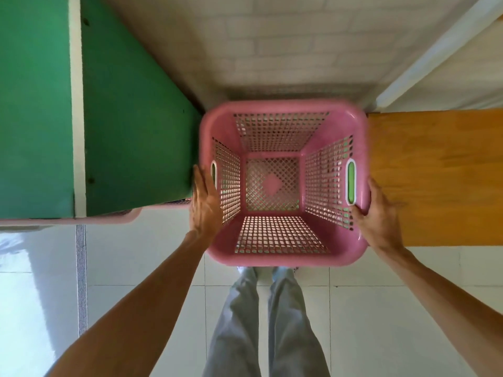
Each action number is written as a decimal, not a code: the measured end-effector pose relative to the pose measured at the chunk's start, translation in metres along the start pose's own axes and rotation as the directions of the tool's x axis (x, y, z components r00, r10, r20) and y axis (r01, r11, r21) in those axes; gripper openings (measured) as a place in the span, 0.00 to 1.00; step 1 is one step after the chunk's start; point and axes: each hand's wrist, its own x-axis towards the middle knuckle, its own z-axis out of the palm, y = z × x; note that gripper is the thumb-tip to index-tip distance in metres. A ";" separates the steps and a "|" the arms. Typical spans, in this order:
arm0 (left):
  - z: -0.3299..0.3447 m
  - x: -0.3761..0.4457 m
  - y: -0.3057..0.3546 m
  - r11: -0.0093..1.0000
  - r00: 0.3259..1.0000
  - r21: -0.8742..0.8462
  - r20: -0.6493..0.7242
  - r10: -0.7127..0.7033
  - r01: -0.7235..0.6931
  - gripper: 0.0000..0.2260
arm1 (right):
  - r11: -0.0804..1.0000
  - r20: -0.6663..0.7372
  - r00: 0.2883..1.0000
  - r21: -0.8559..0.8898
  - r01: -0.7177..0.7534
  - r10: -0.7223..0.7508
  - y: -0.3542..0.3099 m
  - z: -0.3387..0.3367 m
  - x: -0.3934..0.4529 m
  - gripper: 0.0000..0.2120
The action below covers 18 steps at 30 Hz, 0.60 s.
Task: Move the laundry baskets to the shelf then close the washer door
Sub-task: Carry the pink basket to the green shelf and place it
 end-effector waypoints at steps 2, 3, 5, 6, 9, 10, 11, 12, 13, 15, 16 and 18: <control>0.000 0.005 -0.003 1.000 1.000 -0.002 0.027 0.015 -0.015 0.41 | 1.000 0.009 1.000 -0.012 -0.003 0.003 -0.001 0.006 0.001 0.38; 0.001 0.007 -0.006 1.000 0.999 0.001 0.042 0.017 -0.017 0.40 | 1.000 0.008 1.000 -0.017 -0.007 0.007 -0.002 0.008 0.003 0.39; 0.004 0.011 -0.011 1.000 0.998 0.016 0.060 0.017 -0.018 0.39 | 0.999 0.000 0.999 -0.020 -0.034 0.034 -0.003 0.011 0.006 0.38; 0.006 0.012 -0.013 1.000 0.997 0.023 0.075 0.012 -0.014 0.39 | 0.999 -0.004 0.999 -0.024 -0.047 0.047 -0.005 0.013 0.007 0.38; 0.014 0.014 -0.018 0.999 0.993 0.036 0.115 0.004 -0.008 0.40 | 0.997 -0.013 0.998 -0.032 -0.065 0.065 -0.005 0.017 0.007 0.37; 0.015 0.014 -0.019 0.999 0.993 0.035 0.121 0.001 -0.005 0.39 | 0.997 -0.012 0.997 -0.035 -0.071 0.070 -0.004 0.017 0.008 0.37; 0.016 0.014 -0.019 0.999 0.992 0.034 0.126 -0.004 0.000 0.39 | 0.997 -0.006 0.997 -0.034 -0.074 0.074 -0.002 0.018 0.008 0.38; 0.016 0.014 -0.019 0.999 0.992 0.036 0.127 -0.010 0.006 0.39 | 0.996 0.005 0.997 -0.038 -0.082 0.082 -0.001 0.019 0.008 0.38; 0.016 0.014 -0.019 0.999 0.991 0.039 0.131 -0.014 0.009 0.39 | 0.996 0.017 0.996 -0.039 -0.086 0.086 0.000 0.019 0.008 0.38; 0.014 0.015 -0.020 0.999 0.988 0.036 0.155 -0.015 0.009 0.38 | 0.995 0.033 0.995 -0.037 -0.093 0.094 0.000 0.016 0.009 0.37; 0.012 0.016 -0.021 1.000 0.985 0.029 0.171 -0.015 0.011 0.39 | 0.996 0.043 0.995 -0.037 -0.087 0.089 -0.001 0.014 0.010 0.37; 0.005 0.017 -0.018 0.999 0.979 0.025 0.203 -0.025 0.021 0.41 | 0.997 0.083 0.994 -0.048 -0.066 0.070 -0.006 0.008 0.010 0.35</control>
